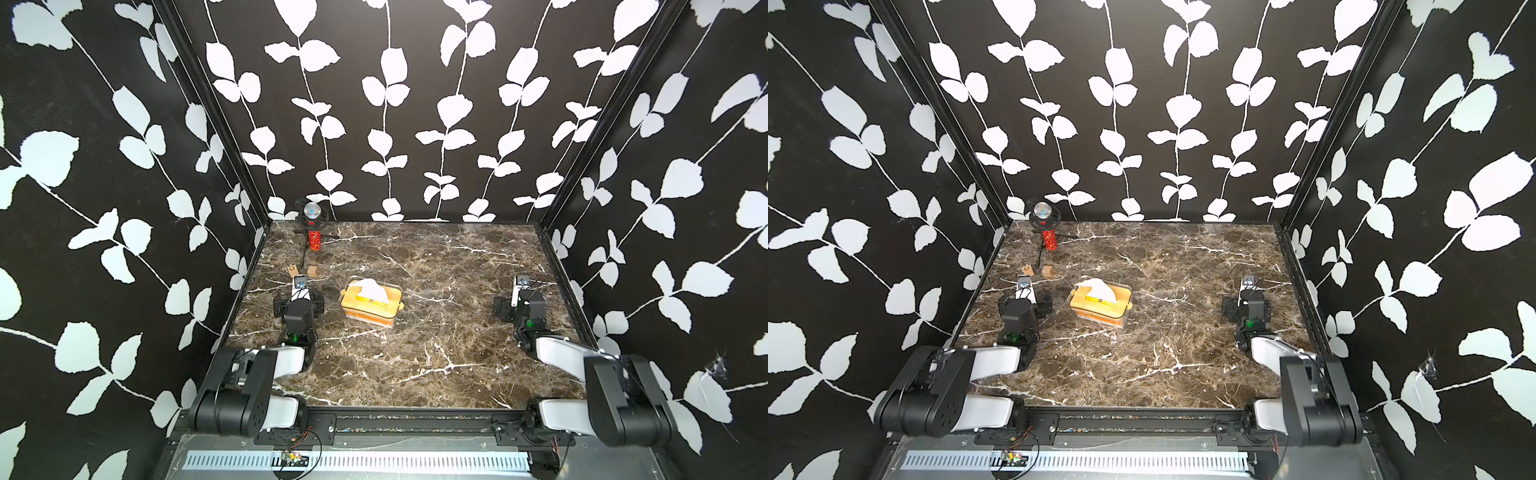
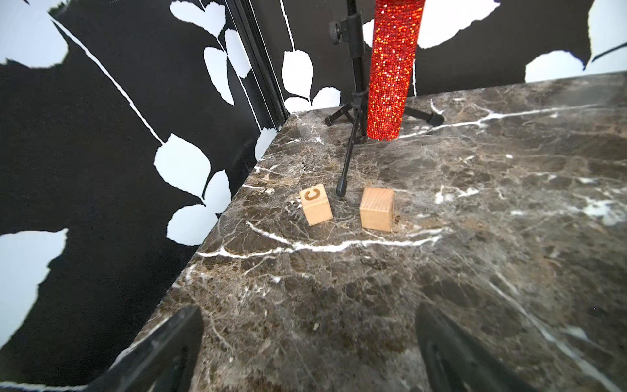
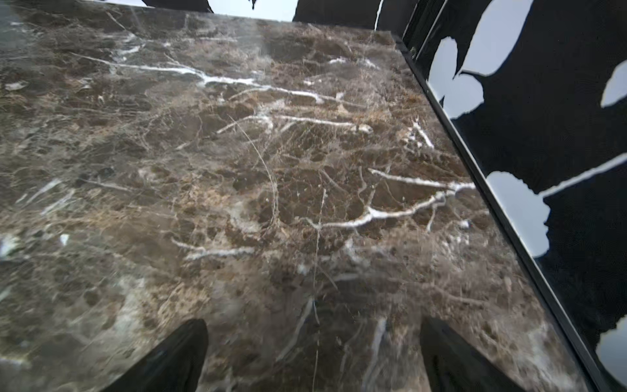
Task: Put the tissue paper into the tissue box
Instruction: Reset both arms
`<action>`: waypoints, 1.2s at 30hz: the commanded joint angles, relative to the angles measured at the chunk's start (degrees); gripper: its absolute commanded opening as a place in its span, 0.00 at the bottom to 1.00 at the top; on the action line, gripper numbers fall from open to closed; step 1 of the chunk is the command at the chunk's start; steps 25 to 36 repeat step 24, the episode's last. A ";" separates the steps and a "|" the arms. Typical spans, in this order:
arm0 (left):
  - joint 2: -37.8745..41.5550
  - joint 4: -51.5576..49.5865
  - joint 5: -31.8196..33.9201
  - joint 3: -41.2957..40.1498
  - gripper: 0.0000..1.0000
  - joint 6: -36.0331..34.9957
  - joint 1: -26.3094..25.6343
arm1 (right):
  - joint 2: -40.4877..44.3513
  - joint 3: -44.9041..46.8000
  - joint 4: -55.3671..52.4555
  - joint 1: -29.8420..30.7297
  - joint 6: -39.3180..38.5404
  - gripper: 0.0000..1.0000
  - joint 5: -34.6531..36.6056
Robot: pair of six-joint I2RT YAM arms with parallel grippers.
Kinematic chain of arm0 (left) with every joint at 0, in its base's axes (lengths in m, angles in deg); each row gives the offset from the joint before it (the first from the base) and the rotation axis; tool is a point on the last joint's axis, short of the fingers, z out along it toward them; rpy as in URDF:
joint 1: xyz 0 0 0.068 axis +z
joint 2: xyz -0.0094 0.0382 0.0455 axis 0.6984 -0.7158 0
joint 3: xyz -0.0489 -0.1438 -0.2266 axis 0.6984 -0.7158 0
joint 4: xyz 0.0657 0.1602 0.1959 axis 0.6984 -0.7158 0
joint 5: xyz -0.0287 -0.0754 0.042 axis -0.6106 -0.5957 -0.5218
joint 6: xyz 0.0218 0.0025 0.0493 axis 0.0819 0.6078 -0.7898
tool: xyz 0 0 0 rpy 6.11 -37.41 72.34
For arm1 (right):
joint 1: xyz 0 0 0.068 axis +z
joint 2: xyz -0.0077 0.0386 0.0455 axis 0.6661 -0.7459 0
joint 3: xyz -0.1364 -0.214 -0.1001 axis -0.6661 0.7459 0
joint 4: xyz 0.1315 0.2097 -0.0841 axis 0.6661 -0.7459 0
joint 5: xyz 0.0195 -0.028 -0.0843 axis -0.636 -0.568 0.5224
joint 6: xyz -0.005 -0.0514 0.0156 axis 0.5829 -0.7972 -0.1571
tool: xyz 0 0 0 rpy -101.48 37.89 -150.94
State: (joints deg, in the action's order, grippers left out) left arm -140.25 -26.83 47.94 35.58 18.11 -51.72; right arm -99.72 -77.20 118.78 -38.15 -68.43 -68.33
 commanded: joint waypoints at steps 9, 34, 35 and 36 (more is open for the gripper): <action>-8.68 -1.44 -7.19 7.75 0.99 -0.43 0.74 | -10.43 -0.49 20.28 -2.14 -1.49 0.99 -2.11; -7.94 -3.65 -8.18 8.16 0.99 -0.13 0.93 | -9.95 -0.80 18.72 -2.12 -1.48 0.99 -1.91; -7.94 -3.65 -8.18 8.16 0.99 -0.13 0.93 | -9.95 -0.80 18.72 -2.12 -1.48 0.99 -1.91; -7.94 -3.65 -8.18 8.16 0.99 -0.13 0.93 | -9.95 -0.80 18.72 -2.12 -1.48 0.99 -1.91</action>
